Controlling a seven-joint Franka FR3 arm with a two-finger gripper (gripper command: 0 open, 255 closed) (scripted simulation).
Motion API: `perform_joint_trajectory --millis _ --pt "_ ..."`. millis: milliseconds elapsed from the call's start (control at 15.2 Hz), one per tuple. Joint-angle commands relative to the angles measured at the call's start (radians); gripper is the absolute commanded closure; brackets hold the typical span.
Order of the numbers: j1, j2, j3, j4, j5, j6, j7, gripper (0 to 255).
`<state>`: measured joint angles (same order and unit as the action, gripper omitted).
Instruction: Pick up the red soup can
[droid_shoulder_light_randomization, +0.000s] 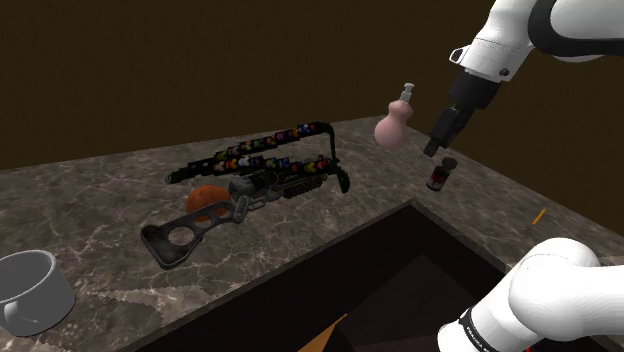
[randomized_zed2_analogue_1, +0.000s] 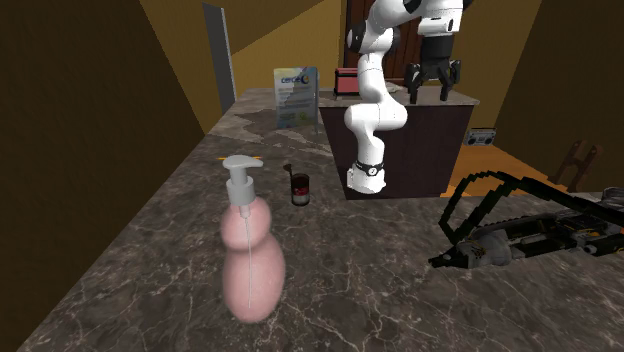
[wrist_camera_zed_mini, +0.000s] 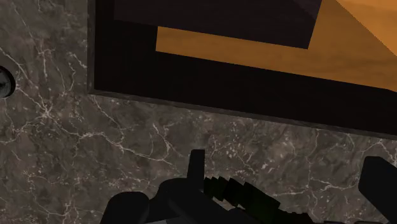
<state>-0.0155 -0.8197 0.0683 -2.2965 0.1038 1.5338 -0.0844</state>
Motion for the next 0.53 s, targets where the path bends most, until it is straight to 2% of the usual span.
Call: perform_joint_trajectory --millis 0,462 --pt "0.0 0.0 0.0 0.0 0.0 0.0 0.0 0" --pt "-0.022 0.07 -0.157 -0.038 -0.112 0.037 -0.228 0"
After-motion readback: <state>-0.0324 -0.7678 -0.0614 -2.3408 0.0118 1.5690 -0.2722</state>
